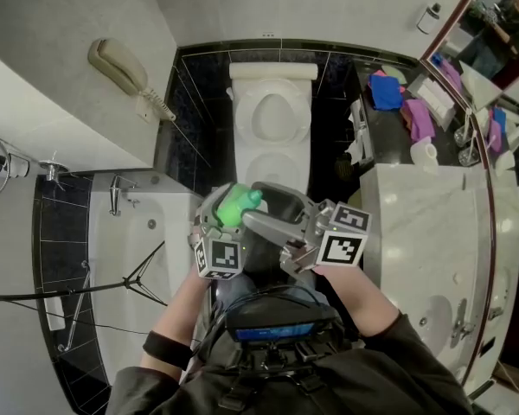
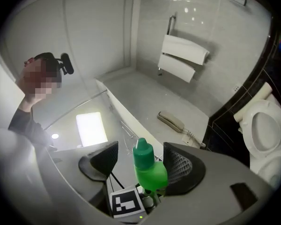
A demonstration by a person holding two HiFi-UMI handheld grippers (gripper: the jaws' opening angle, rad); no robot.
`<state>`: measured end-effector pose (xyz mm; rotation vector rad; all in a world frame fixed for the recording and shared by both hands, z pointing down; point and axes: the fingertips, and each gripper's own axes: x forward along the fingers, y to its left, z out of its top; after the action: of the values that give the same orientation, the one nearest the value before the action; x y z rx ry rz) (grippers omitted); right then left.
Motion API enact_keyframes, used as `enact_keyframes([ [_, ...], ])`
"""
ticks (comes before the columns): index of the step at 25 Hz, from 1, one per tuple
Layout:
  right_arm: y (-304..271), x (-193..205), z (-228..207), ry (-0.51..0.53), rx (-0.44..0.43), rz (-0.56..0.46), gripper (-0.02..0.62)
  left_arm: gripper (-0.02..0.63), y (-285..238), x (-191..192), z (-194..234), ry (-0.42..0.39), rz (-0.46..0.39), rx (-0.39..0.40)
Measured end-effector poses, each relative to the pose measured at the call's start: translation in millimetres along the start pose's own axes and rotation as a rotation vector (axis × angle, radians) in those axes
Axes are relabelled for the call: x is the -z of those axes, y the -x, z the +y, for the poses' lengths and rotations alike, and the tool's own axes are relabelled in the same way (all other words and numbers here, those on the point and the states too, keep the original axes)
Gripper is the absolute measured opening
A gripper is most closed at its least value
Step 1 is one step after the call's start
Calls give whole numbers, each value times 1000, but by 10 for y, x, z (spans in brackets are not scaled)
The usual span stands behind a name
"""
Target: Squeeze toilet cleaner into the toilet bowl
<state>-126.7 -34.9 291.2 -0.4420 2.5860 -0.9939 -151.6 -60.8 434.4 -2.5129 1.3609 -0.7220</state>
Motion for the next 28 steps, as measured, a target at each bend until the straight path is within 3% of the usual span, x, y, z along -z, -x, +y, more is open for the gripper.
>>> enact_keyframes([
  [3,-25,31,-4,-73,10,-10,285,192,-24,53,77,-48,13,-58],
  [6,-48,54,-20,-110,15,-19,277,192,-26,50,117,-44,20,-80],
  [9,-48,53,-80,-104,49,-15,252,193,-43,119,117,-58,34,-83],
  [12,-37,53,-151,-75,100,-9,148,193,-48,103,130,-48,43,-95],
  [17,-34,27,-189,-39,114,-9,140,192,-80,147,100,-47,53,-66],
  [23,-46,-12,-176,17,50,-13,140,192,-100,116,-42,14,44,57],
  [28,-62,-56,-85,118,-59,23,141,192,-47,-81,-284,87,-4,277],
])
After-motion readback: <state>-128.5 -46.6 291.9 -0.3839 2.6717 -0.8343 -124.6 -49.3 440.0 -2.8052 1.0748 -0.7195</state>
